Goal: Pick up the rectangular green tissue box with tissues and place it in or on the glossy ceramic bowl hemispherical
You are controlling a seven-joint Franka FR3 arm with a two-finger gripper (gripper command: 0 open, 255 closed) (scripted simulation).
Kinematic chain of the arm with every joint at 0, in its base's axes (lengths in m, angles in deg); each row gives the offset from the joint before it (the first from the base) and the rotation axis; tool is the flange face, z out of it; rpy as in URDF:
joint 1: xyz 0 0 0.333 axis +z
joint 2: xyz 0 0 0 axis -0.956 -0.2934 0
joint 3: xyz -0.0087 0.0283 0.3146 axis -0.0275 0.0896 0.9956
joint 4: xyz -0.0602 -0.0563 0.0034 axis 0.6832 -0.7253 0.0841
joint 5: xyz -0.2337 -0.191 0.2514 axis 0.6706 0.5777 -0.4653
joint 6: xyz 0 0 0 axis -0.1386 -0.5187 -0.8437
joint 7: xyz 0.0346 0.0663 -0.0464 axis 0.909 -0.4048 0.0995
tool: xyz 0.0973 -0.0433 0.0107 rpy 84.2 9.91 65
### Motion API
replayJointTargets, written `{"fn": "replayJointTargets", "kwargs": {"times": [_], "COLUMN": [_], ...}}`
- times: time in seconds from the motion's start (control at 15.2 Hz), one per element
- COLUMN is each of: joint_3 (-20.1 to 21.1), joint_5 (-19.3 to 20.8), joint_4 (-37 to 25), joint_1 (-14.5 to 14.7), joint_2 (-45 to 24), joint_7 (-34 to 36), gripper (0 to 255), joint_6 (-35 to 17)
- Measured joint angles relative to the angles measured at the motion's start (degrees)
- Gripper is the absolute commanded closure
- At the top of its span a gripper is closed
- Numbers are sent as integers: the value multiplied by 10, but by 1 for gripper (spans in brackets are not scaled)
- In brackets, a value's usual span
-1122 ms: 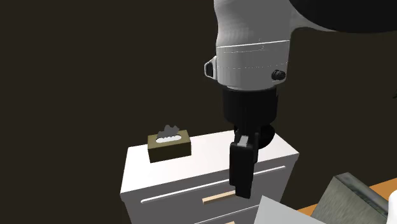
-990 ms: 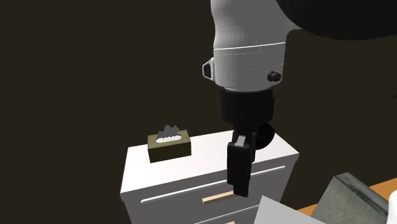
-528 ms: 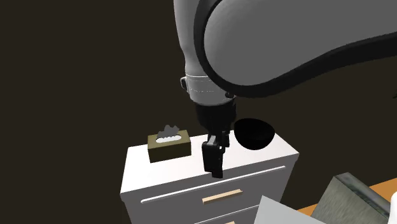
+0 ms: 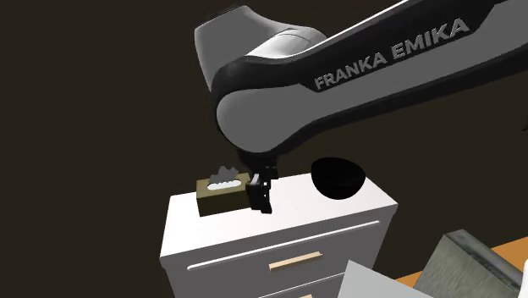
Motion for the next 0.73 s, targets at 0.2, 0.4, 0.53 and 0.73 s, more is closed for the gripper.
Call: {"fn": "replayJointTargets", "kwargs": {"times": [0.2,0.4,0.53,0.73], "joint_3": [1,0,-1,-3], "joint_5": [41,82,110,150], "joint_4": [-37,-76,-104,-161], "joint_1": [-7,-13,-16,-17], "joint_2": [-59,-115,-151,-213], "joint_7": [-4,-7,-10,-12], "gripper": [0,0,0,0], "joint_6": [-28,-50,-62,-72]}}
